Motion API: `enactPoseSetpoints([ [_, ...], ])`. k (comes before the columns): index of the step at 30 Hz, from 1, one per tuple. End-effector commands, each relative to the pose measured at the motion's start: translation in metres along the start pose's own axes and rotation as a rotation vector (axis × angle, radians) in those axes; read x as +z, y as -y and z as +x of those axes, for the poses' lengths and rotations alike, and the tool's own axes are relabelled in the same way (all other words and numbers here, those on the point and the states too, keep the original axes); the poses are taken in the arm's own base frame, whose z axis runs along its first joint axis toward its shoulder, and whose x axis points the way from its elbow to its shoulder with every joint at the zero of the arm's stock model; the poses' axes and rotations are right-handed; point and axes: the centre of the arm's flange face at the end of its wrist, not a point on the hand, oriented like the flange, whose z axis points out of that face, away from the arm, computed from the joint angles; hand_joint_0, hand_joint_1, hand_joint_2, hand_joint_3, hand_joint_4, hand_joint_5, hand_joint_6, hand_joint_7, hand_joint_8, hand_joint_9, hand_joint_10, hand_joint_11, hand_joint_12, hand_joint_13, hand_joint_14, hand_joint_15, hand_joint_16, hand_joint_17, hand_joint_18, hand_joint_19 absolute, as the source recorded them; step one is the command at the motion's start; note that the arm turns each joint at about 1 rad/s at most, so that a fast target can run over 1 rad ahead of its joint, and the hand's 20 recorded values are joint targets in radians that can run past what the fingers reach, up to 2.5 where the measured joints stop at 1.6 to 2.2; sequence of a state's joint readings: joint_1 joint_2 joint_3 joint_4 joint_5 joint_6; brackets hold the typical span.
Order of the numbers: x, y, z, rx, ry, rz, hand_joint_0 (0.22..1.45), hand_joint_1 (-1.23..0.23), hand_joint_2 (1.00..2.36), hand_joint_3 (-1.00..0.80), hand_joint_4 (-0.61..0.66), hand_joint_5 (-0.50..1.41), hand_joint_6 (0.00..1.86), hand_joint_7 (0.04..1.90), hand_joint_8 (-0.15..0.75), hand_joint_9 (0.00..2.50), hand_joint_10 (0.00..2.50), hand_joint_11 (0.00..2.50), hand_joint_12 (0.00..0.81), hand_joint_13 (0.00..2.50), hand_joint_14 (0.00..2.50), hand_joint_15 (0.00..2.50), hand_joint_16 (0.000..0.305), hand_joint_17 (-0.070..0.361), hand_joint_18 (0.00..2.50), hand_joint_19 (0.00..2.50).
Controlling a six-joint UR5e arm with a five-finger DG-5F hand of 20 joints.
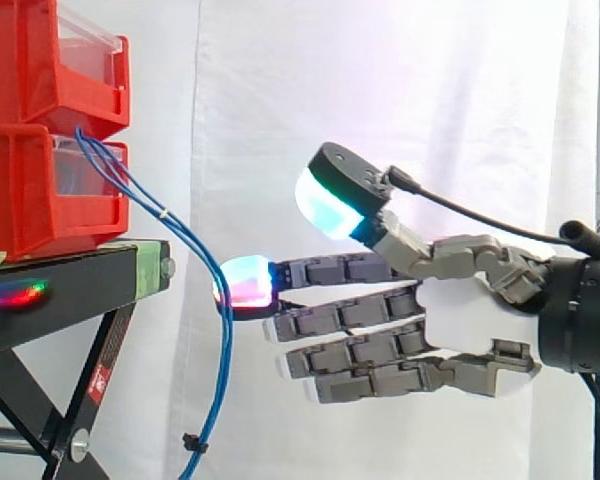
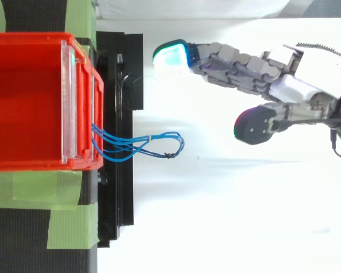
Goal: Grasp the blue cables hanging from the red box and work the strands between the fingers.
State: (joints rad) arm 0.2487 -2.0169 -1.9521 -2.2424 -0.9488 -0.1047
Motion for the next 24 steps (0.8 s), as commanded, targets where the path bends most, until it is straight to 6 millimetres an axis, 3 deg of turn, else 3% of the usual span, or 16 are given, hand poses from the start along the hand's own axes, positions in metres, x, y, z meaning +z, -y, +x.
enactPoseSetpoints([
  [1,0.004,-0.004,0.008,-0.035,-0.006,-0.008,0.68,-0.52,1.0,-1.0,0.11,-0.36,0.01,0.65,0.289,0.16,0.0,0.12,0.394,0.01,0.0,0.1,0.071,0.16,0.0,0.07],
  [13,-0.004,-0.006,0.03,-0.068,0.037,-0.018,0.68,-0.52,1.0,-1.0,0.11,-0.36,0.01,0.65,0.292,0.17,0.0,0.13,0.396,0.02,0.0,0.11,0.071,0.16,0.0,0.08],
  [17,-0.001,0.026,0.048,-0.045,0.018,-0.018,0.68,-0.52,1.0,-1.0,0.11,-0.36,0.01,0.65,0.293,0.17,0.01,0.13,0.397,0.02,0.0,0.12,0.071,0.16,0.0,0.09],
  [20,0.004,0.018,0.063,-0.017,0.014,-0.043,0.68,-0.52,1.0,-1.0,0.12,-0.36,0.01,0.65,0.293,0.17,0.0,0.13,0.398,0.03,0.0,0.12,0.071,0.16,0.0,0.08],
  [24,0.005,0.015,0.066,-0.047,0.021,-0.03,0.68,-0.52,1.0,-1.0,0.12,-0.36,0.01,0.65,0.295,0.17,0.0,0.14,0.398,0.03,0.01,0.13,0.071,0.16,0.0,0.08],
])
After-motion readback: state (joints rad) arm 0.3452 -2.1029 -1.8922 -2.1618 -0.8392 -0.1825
